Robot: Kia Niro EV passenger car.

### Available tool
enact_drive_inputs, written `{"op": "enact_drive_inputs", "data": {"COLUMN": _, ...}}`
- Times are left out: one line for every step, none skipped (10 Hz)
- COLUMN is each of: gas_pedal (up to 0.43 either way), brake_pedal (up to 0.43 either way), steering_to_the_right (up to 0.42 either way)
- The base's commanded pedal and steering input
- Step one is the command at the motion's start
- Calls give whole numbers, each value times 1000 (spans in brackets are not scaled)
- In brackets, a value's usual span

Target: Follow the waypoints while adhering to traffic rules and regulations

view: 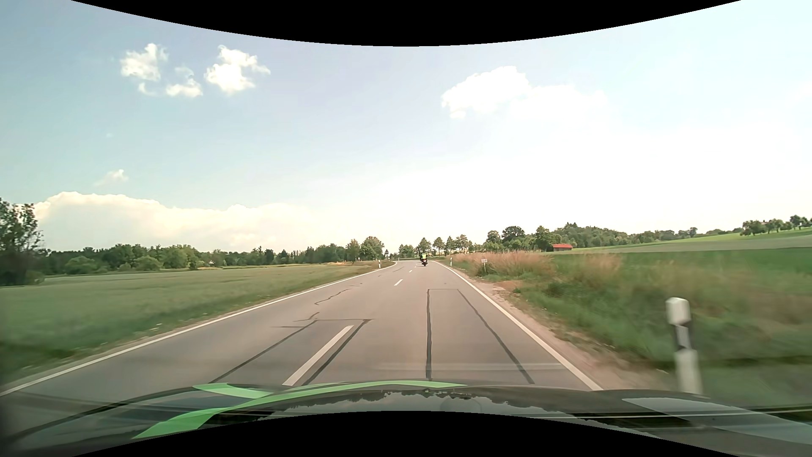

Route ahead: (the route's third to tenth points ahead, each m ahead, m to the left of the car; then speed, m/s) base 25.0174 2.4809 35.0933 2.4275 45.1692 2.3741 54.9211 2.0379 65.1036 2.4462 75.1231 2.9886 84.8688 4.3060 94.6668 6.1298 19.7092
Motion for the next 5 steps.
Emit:
{"op": "enact_drive_inputs", "data": {"gas_pedal": 311, "brake_pedal": 0, "steering_to_the_right": 5}}
{"op": "enact_drive_inputs", "data": {"gas_pedal": 311, "brake_pedal": 0, "steering_to_the_right": 5}}
{"op": "enact_drive_inputs", "data": {"gas_pedal": 311, "brake_pedal": 0, "steering_to_the_right": 5}}
{"op": "enact_drive_inputs", "data": {"gas_pedal": 311, "brake_pedal": 0, "steering_to_the_right": 4}}
{"op": "enact_drive_inputs", "data": {"gas_pedal": 311, "brake_pedal": 0, "steering_to_the_right": 3}}
